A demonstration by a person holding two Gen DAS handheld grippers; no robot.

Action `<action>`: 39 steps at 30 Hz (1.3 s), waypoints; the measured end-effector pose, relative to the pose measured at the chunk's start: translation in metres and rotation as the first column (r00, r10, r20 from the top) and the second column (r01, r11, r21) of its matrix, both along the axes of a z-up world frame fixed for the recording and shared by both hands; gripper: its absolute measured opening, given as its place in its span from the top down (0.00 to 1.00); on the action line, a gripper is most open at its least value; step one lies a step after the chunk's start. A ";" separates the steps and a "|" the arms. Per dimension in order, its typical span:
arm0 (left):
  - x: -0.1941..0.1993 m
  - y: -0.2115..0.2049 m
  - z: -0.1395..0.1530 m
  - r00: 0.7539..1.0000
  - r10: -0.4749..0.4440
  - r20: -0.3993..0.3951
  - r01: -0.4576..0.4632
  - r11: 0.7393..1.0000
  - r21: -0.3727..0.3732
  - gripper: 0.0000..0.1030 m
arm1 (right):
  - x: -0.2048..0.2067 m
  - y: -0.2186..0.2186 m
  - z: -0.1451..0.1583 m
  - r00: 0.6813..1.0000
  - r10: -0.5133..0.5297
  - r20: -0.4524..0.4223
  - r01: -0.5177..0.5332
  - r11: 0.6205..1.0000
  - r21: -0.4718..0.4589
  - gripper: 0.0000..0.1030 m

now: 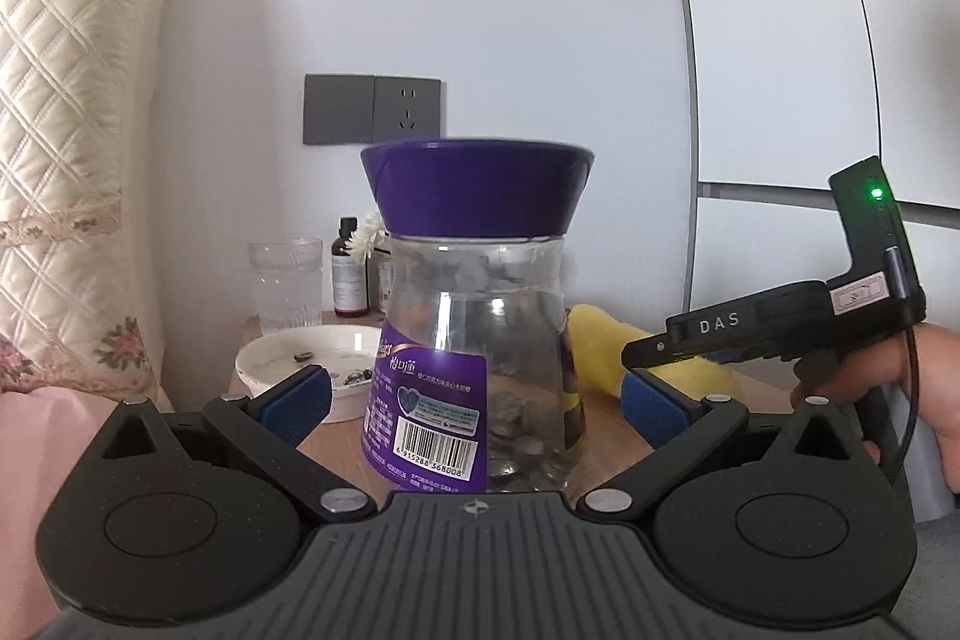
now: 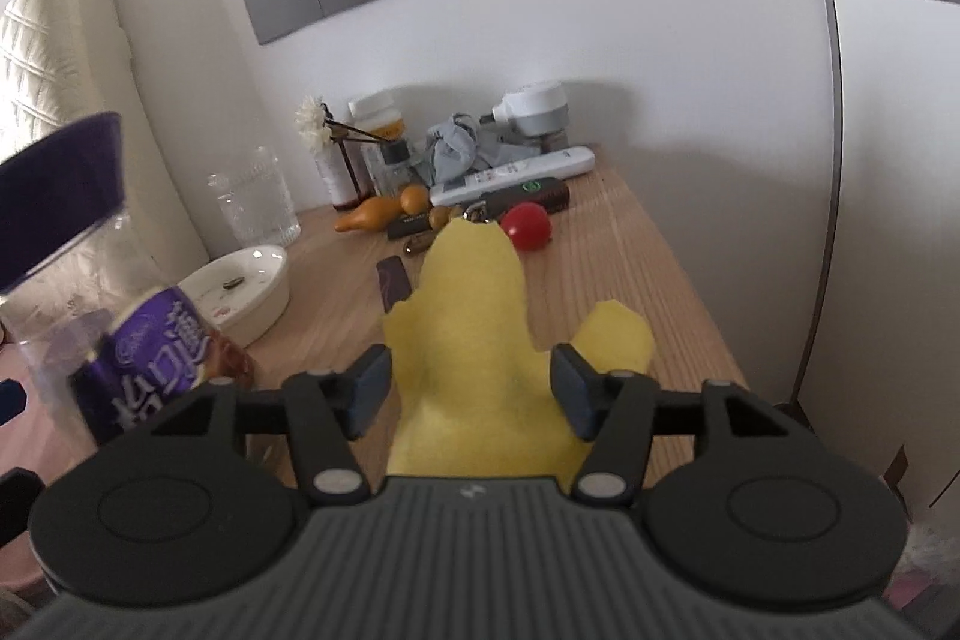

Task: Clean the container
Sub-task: 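Lower the jar onto the nightstand with the left tool while the right tool withdraws the cloth, then release the yellow cloth onto the nightstand beside the jar with the right tool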

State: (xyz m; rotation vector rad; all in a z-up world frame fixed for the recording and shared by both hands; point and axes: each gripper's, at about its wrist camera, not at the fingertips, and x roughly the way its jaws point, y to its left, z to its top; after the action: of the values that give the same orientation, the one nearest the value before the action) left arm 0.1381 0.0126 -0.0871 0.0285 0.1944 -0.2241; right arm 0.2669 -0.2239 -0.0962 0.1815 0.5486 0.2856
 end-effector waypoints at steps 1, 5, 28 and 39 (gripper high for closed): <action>-0.004 -0.001 0.001 1.000 0.009 0.002 -0.009 1.000 0.005 0.00 | -0.004 0.000 0.002 1.000 0.005 0.007 -0.005 1.000 0.000 0.39; -0.018 -0.005 0.006 0.999 0.037 0.012 -0.037 0.999 0.012 0.00 | -0.023 -0.005 0.010 0.999 0.001 0.034 -0.001 1.000 0.015 0.24; -0.084 -0.010 0.028 0.970 0.239 -0.040 -0.241 0.968 -0.067 0.00 | -0.157 0.001 0.032 0.975 0.043 0.216 -0.041 0.999 -0.013 0.00; -0.098 -0.022 0.027 0.966 0.260 -0.011 -0.260 0.964 -0.059 0.00 | -0.180 0.004 0.030 0.967 0.063 0.247 -0.055 0.998 -0.041 0.00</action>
State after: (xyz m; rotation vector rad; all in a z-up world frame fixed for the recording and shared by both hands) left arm 0.0406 -0.0097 -0.0604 -0.0569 0.1920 0.0325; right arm 0.0866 -0.2194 -0.0665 0.0949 0.3101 0.3512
